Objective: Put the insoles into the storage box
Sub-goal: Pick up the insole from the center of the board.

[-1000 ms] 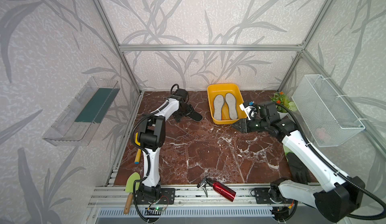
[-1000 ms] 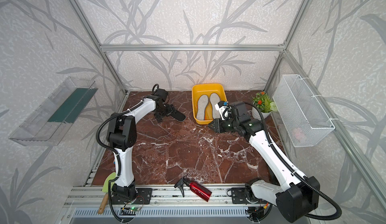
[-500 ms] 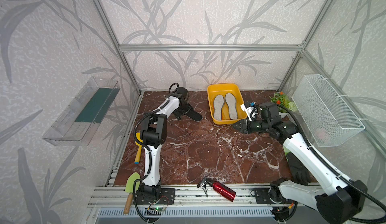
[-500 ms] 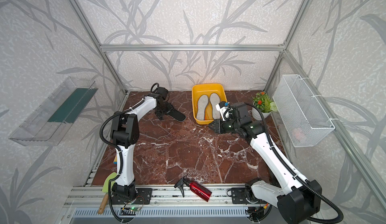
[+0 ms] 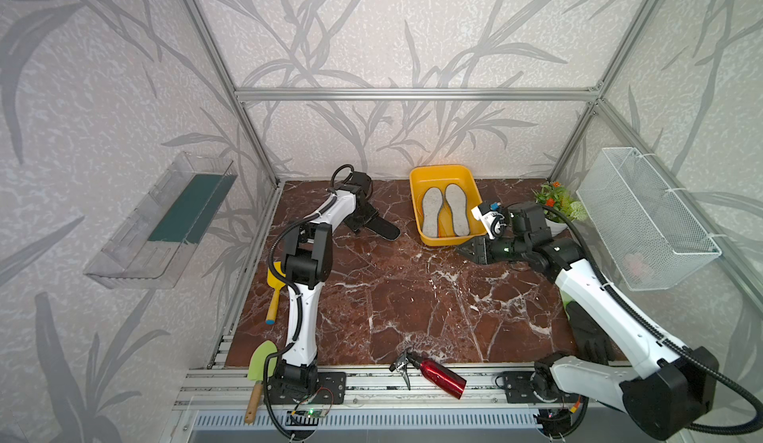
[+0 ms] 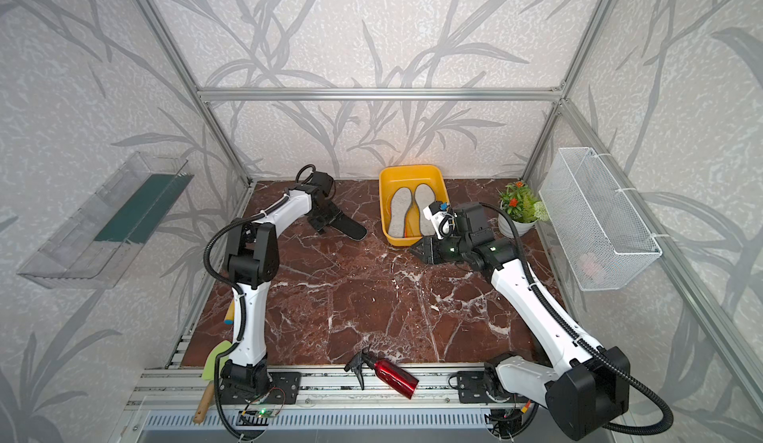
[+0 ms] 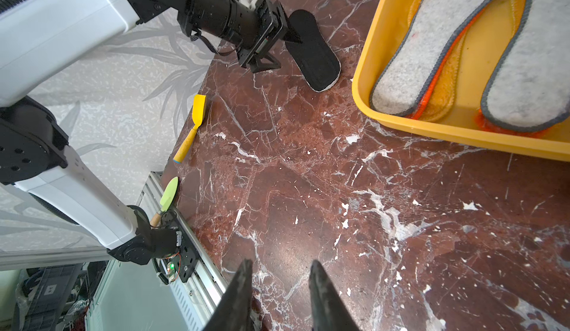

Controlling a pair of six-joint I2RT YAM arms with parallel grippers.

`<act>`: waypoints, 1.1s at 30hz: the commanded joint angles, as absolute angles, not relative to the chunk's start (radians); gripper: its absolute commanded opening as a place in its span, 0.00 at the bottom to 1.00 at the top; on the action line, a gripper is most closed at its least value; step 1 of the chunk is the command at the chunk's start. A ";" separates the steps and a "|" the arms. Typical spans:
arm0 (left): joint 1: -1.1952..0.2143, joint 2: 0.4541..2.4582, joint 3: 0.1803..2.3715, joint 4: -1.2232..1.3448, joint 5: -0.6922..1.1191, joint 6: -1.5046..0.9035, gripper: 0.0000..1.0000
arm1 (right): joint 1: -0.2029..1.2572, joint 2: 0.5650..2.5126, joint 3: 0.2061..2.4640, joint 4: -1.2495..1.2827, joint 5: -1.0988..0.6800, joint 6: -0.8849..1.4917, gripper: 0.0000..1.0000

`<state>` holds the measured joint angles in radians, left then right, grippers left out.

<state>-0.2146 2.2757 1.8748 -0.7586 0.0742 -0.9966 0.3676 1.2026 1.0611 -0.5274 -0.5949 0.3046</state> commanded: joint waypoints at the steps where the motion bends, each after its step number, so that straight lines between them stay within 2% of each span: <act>1: -0.216 2.282 1.885 -0.791 0.028 -1.029 0.61 | 0.369 1.213 1.084 -0.528 -0.633 0.283 0.32; 16: -0.221 2.301 1.900 -0.849 -0.028 -1.052 0.50 | 0.370 1.190 1.045 -0.488 -0.674 0.253 0.32; 33: -0.225 2.351 2.003 -0.905 -0.053 -1.056 0.46 | 0.370 1.177 1.036 -0.498 -0.664 0.233 0.32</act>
